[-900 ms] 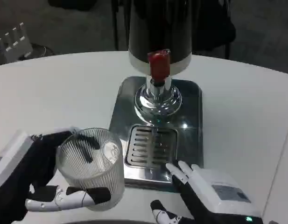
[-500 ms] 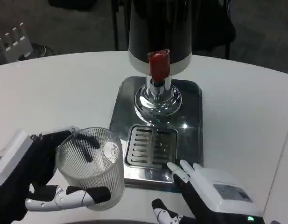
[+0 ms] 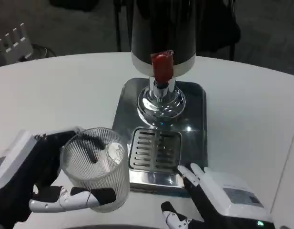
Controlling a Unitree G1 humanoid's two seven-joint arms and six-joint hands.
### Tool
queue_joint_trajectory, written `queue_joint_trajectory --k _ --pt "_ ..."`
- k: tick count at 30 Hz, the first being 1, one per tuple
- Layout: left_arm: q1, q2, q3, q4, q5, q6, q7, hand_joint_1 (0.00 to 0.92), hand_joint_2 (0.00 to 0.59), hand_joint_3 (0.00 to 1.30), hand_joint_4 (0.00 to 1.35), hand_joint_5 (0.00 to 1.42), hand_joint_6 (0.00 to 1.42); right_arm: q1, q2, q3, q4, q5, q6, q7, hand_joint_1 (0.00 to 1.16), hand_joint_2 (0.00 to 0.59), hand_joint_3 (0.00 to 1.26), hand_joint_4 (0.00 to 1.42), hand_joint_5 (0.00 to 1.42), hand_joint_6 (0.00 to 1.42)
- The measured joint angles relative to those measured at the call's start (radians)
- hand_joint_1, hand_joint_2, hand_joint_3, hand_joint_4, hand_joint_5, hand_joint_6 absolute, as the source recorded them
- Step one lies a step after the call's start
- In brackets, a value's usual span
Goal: Grasp the cup under the faucet to collect the drink, then remove the cup.
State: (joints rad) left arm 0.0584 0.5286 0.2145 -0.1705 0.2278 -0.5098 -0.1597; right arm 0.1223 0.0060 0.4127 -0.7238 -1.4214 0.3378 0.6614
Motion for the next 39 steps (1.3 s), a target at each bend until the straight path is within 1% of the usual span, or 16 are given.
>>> queue_joint_trajectory --k 4,7,13,16,22,27,28,29,33,36,39 --pt "-0.032 0.000 -0.012 0.030 0.011 0.001 0.000 0.484 0.164 1.07 1.24 1.42 1.42 0.001 0.000 0.000 -0.016 -0.006 0.009 0.000 0.21 0.471 0.08 0.00 0.00 0.00" --pt "-0.060 0.000 -0.037 0.063 0.022 0.001 0.000 0.486 0.165 1.07 1.24 1.42 1.42 0.002 0.000 -0.001 -0.033 -0.006 0.014 0.000 0.21 0.473 0.08 0.00 0.00 0.00" --pt "-0.162 0.000 -0.084 0.178 0.105 -0.002 0.008 0.486 0.165 1.07 1.24 1.42 1.42 0.020 0.004 -0.010 -0.069 -0.006 0.020 0.000 0.21 0.475 0.09 0.00 0.00 0.00" --pt "-0.217 0.000 -0.111 0.245 0.142 -0.006 0.033 0.486 0.165 1.07 1.24 1.42 1.42 0.034 0.006 -0.015 -0.086 -0.006 0.020 0.000 0.21 0.475 0.09 0.00 0.00 0.00" --pt "-0.404 -0.001 -0.186 0.454 0.250 -0.013 0.114 0.486 0.165 1.07 1.24 1.42 1.42 0.070 0.012 -0.040 -0.136 -0.001 0.005 0.002 0.22 0.476 0.09 0.00 0.00 0.00" --pt "-0.511 -0.002 -0.241 0.591 0.295 -0.009 0.161 0.486 0.165 1.07 1.24 1.42 1.42 0.087 0.016 -0.050 -0.156 0.006 -0.013 0.010 0.22 0.476 0.09 0.00 0.00 0.00" --pt "-0.545 -0.003 -0.260 0.631 0.300 -0.004 0.173 0.487 0.165 1.07 1.23 1.42 1.42 0.093 0.016 -0.054 -0.172 0.011 -0.022 0.014 0.22 0.476 0.09 0.00 0.00 0.00" --pt "-0.548 -0.003 -0.264 0.635 0.300 -0.004 0.177 0.487 0.165 1.07 1.22 1.42 1.42 0.095 0.016 -0.055 -0.176 0.012 -0.023 0.014 0.22 0.476 0.09 0.00 0.00 0.00" --pt "-0.610 -0.013 -0.305 0.725 0.331 0.006 0.227 0.487 0.165 1.07 1.22 1.42 1.42 0.122 0.018 -0.070 -0.194 0.017 -0.035 0.021 0.22 0.476 0.09 0.00 0.00 0.00" --pt "-0.640 -0.023 -0.322 0.765 0.338 0.009 0.257 0.488 0.165 1.06 1.22 1.42 1.42 0.133 0.020 -0.076 -0.200 0.019 -0.040 0.021 0.22 0.476 0.09 0.00 0.00 0.00" --pt "-0.691 -0.027 -0.353 0.821 0.367 0.011 0.304 0.488 0.165 1.06 1.22 1.42 1.42 0.158 0.022 -0.086 -0.228 0.032 -0.053 0.021 0.22 0.476 0.09 0.00 0.00 0.00"
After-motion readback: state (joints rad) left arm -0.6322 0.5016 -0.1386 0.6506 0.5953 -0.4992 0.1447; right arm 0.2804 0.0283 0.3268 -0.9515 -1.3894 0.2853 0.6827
